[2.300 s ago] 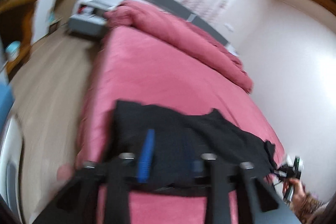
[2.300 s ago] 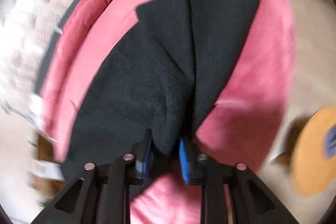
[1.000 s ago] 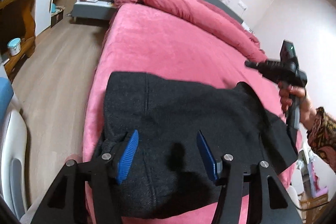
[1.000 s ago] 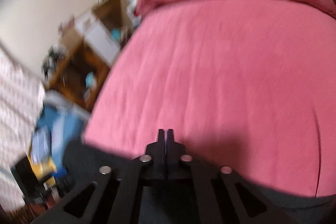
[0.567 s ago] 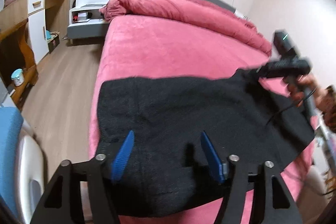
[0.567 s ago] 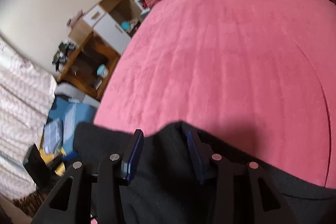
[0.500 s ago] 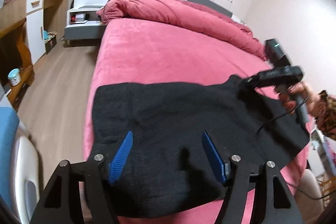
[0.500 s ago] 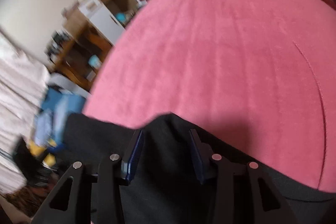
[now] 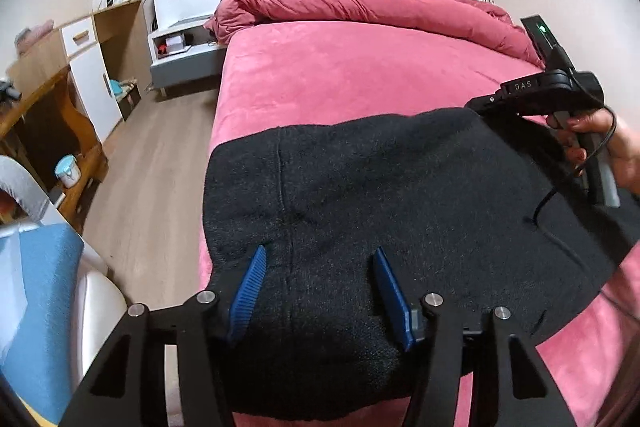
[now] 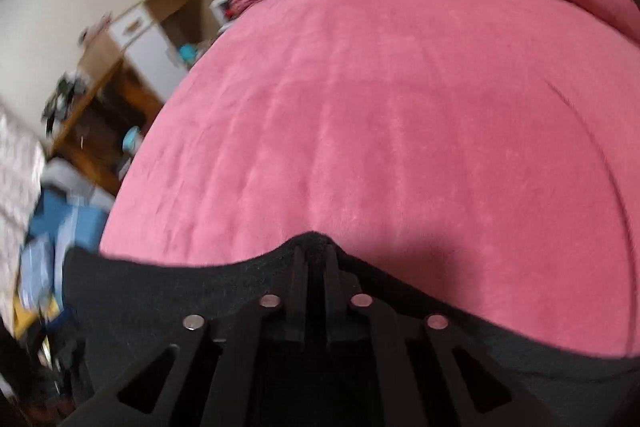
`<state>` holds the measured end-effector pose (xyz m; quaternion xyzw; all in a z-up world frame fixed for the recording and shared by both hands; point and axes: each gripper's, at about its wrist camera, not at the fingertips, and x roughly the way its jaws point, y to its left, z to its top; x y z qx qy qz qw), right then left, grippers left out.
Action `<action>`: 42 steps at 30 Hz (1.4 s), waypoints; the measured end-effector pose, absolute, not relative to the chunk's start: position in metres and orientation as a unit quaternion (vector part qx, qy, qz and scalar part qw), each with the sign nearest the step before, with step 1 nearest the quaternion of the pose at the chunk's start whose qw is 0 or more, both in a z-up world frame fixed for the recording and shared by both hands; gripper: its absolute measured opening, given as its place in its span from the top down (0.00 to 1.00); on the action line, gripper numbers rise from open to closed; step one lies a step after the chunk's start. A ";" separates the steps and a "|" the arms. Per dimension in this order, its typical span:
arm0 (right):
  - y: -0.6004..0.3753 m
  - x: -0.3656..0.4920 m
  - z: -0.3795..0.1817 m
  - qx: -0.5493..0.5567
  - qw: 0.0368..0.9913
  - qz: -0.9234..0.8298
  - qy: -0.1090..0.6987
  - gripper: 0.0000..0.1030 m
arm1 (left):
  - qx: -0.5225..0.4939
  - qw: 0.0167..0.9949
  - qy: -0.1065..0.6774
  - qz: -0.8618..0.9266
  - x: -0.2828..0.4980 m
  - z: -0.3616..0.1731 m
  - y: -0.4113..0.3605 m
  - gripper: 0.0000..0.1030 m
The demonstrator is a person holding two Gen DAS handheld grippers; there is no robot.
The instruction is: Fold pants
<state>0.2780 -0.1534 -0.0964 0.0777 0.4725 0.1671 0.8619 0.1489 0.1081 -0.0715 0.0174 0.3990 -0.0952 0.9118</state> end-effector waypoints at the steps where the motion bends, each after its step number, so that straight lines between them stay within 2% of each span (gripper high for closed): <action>1: -0.156 0.275 -0.090 0.079 0.868 0.163 0.463 0.80 | 0.006 0.911 0.400 -0.098 0.151 -0.067 0.111 0.45; 3: -0.175 0.260 -0.066 0.101 0.894 0.116 0.422 0.70 | -0.025 0.914 0.393 -0.100 0.152 -0.055 0.116 0.41; 6: -0.195 0.222 -0.034 0.127 0.919 0.106 0.358 0.69 | -0.074 0.923 0.363 -0.109 0.152 -0.031 0.114 0.29; 8: -0.183 0.196 -0.028 0.074 0.927 0.129 0.344 0.69 | -0.092 0.920 0.357 -0.132 0.160 -0.021 0.103 0.27; 11: -0.150 0.178 -0.045 0.029 0.908 0.197 0.368 0.70 | -0.065 0.917 0.367 -0.139 0.184 -0.024 0.075 0.26; 14: -0.118 0.185 -0.073 -0.004 0.884 0.238 0.402 0.71 | -0.013 0.909 0.406 -0.091 0.213 -0.050 0.060 0.26; 15: -0.113 0.189 -0.081 -0.016 0.877 0.247 0.411 0.71 | -0.003 0.905 0.419 -0.073 0.218 -0.059 0.062 0.37; 16: -0.107 0.198 -0.091 -0.030 0.872 0.246 0.423 0.74 | -0.002 0.901 0.430 -0.063 0.221 -0.068 0.065 0.46; 17: -0.109 0.206 -0.098 -0.041 0.871 0.240 0.427 0.78 | -0.003 0.899 0.433 -0.058 0.222 -0.073 0.068 0.50; 18: -0.118 0.213 -0.100 -0.040 0.874 0.233 0.425 0.93 | 0.001 0.903 0.425 -0.061 0.219 -0.075 0.068 0.49; 19: -0.133 0.222 -0.099 -0.024 0.882 0.217 0.419 1.00 | 0.013 0.905 0.421 -0.060 0.217 -0.075 0.065 0.49; 21: -0.163 0.239 -0.096 0.008 0.898 0.137 0.419 1.00 | 0.067 0.907 0.413 -0.051 0.213 -0.080 0.050 0.49; 24: -0.215 0.241 -0.079 0.130 0.899 0.114 0.403 0.84 | 0.095 0.909 0.402 -0.052 0.205 -0.081 0.044 0.45; 25: -0.232 0.228 -0.069 0.161 0.903 0.130 0.378 0.84 | 0.088 0.908 0.404 -0.058 0.201 -0.079 0.045 0.45; 28: -0.273 0.174 -0.050 0.164 0.919 0.099 0.346 0.70 | 0.074 0.910 0.404 -0.056 0.194 -0.070 0.050 0.40; 33: -0.344 0.116 -0.070 0.148 0.895 -0.017 0.420 0.69 | 0.032 0.921 0.381 -0.081 0.179 -0.048 0.033 0.25; 37: -0.409 0.085 -0.063 0.148 0.897 -0.119 0.400 0.69 | 0.008 0.907 0.410 -0.099 0.189 -0.057 0.012 0.24; 38: -0.424 0.083 -0.060 0.150 0.895 -0.149 0.393 0.67 | 0.003 0.901 0.422 -0.094 0.193 -0.064 0.007 0.24; 40: -0.451 0.083 -0.054 0.135 0.882 -0.227 0.390 0.53 | 0.002 0.894 0.441 -0.078 0.195 -0.074 0.003 0.24; 42: -0.472 0.087 -0.051 0.081 0.861 -0.308 0.397 0.53 | -0.006 0.889 0.454 -0.062 0.198 -0.085 0.006 0.12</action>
